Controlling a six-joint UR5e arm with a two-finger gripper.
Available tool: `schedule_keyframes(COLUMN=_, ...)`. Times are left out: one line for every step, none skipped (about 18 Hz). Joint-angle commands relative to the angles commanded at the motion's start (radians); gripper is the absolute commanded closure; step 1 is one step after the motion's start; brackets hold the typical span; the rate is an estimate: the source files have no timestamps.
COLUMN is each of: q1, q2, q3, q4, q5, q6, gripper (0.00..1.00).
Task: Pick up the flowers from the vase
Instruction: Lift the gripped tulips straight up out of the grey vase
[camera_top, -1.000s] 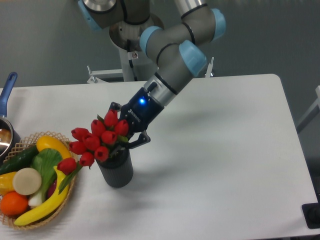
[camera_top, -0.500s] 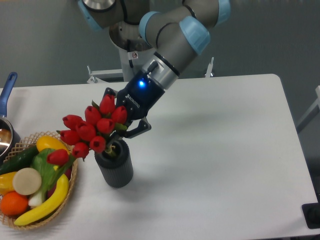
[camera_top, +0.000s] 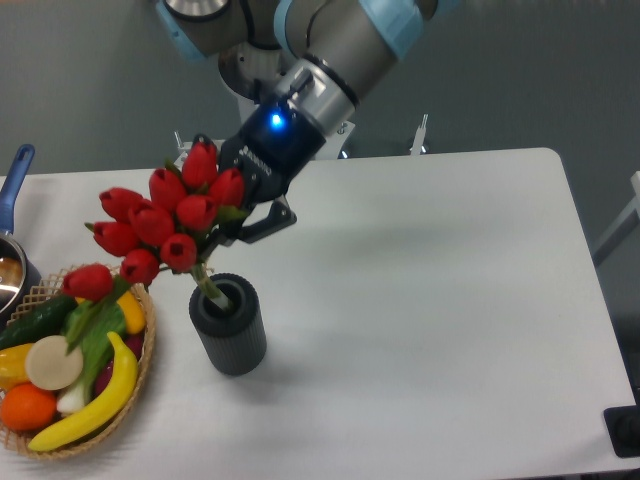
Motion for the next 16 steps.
schedule_keyframes(q1=0.003, q2=0.000, q3=0.011, q4=0.000, q5=-0.003, q6=-0.014, gripper=0.61)
schedule_keyframes(q1=0.005, q2=0.000, q3=0.026, q4=0.000, q5=-0.003, q6=-0.029, gripper=0.60)
schedule_keyframes(q1=0.012, q2=0.000, q3=0.041, q4=0.000, q5=-0.005, q6=-0.052, gripper=0.61)
schedule_keyframes(q1=0.029, q2=-0.002, q3=0.054, q4=0.000, q5=-0.005, q6=-0.070, gripper=0.60)
schedule_keyframes(q1=0.044, q2=-0.002, q3=0.063, q4=0.000, q5=-0.005, q6=-0.083, gripper=0.61)
schedule_keyframes(q1=0.061, q2=-0.002, q3=0.071, q4=0.000, q5=-0.005, q6=-0.087, gripper=0.60)
schedule_keyframes(q1=0.081, q2=-0.002, q3=0.080, q4=0.000, q5=-0.005, q6=-0.089, gripper=0.61)
schedule_keyframes(q1=0.104, q2=-0.002, q3=0.087, q4=0.000, q5=-0.005, q6=-0.089, gripper=0.60)
schedule_keyframes(q1=0.129, q2=-0.002, q3=0.094, q4=-0.002, q5=-0.005, q6=-0.089, gripper=0.60)
schedule_keyframes(q1=0.152, q2=-0.003, q3=0.095, q4=0.000, q5=-0.005, q6=-0.088, gripper=0.60)
schedule_keyframes(q1=0.176, q2=-0.008, q3=0.100, q4=-0.002, q5=-0.005, q6=-0.084, gripper=0.60)
schedule_keyframes(q1=0.213, q2=-0.026, q3=0.113, q4=0.000, q5=-0.023, q6=-0.083, gripper=0.60)
schedule_keyframes(q1=0.238, q2=-0.056, q3=0.126, q4=0.000, q5=-0.049, q6=-0.078, gripper=0.60)
schedule_keyframes(q1=0.256, q2=-0.083, q3=0.141, q4=0.000, q5=-0.081, q6=-0.075, gripper=0.60)
schedule_keyframes(q1=0.271, q2=-0.110, q3=0.156, q4=0.000, q5=-0.110, q6=-0.074, gripper=0.60)
schedule_keyframes(q1=0.287, q2=-0.132, q3=0.166, q4=0.000, q5=-0.123, q6=-0.065, gripper=0.60)
